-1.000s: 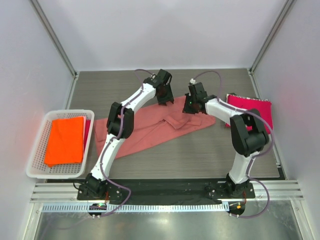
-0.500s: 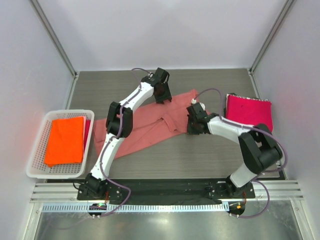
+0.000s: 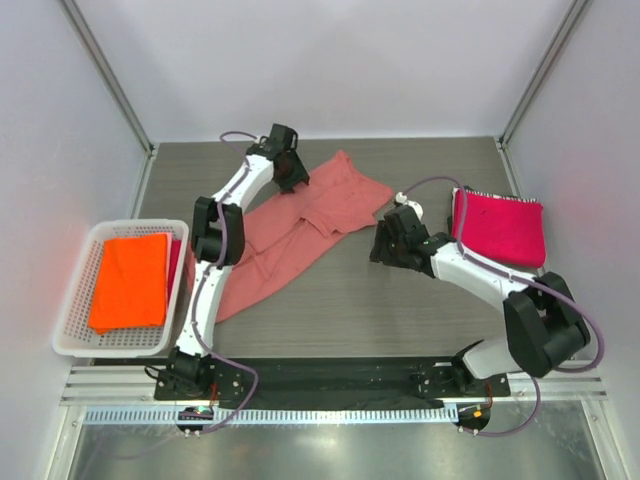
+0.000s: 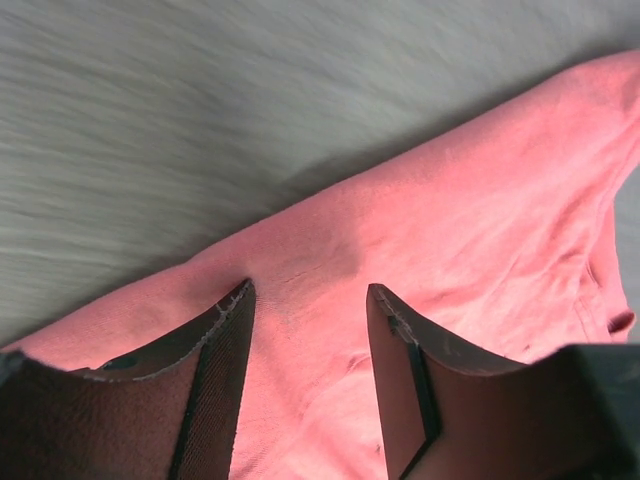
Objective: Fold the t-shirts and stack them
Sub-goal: Fold the tshirt
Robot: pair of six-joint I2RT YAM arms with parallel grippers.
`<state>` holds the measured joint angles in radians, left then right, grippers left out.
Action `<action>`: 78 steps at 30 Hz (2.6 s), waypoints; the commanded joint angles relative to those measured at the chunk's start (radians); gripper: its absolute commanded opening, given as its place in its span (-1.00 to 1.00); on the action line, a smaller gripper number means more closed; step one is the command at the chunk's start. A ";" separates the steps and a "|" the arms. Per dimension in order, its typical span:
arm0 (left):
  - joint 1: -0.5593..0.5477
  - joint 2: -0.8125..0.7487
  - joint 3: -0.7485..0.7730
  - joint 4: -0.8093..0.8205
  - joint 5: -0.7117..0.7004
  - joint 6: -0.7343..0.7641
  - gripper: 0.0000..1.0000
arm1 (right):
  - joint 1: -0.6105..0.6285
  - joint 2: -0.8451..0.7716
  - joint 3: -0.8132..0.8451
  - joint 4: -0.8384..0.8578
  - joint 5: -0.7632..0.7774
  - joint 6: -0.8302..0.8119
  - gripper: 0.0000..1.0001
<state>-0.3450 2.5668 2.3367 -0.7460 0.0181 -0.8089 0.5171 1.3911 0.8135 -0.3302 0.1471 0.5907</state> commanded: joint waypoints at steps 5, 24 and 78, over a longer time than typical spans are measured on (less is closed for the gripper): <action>0.104 -0.059 -0.103 0.083 0.018 -0.001 0.13 | -0.035 0.224 0.032 0.409 -0.056 0.184 0.36; -0.086 -0.835 -0.770 0.080 -0.204 0.226 0.98 | -0.101 0.894 0.719 0.425 -0.132 0.435 -0.25; -0.795 -0.600 -1.014 -0.090 -0.373 0.109 -1.00 | -0.416 1.146 1.102 0.296 -0.451 0.261 -0.78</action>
<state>-1.1404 1.9560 1.3319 -0.8444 -0.4202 -0.6792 0.1001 2.5412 1.9358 0.0631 -0.2893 0.8898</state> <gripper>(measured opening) 0.035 0.122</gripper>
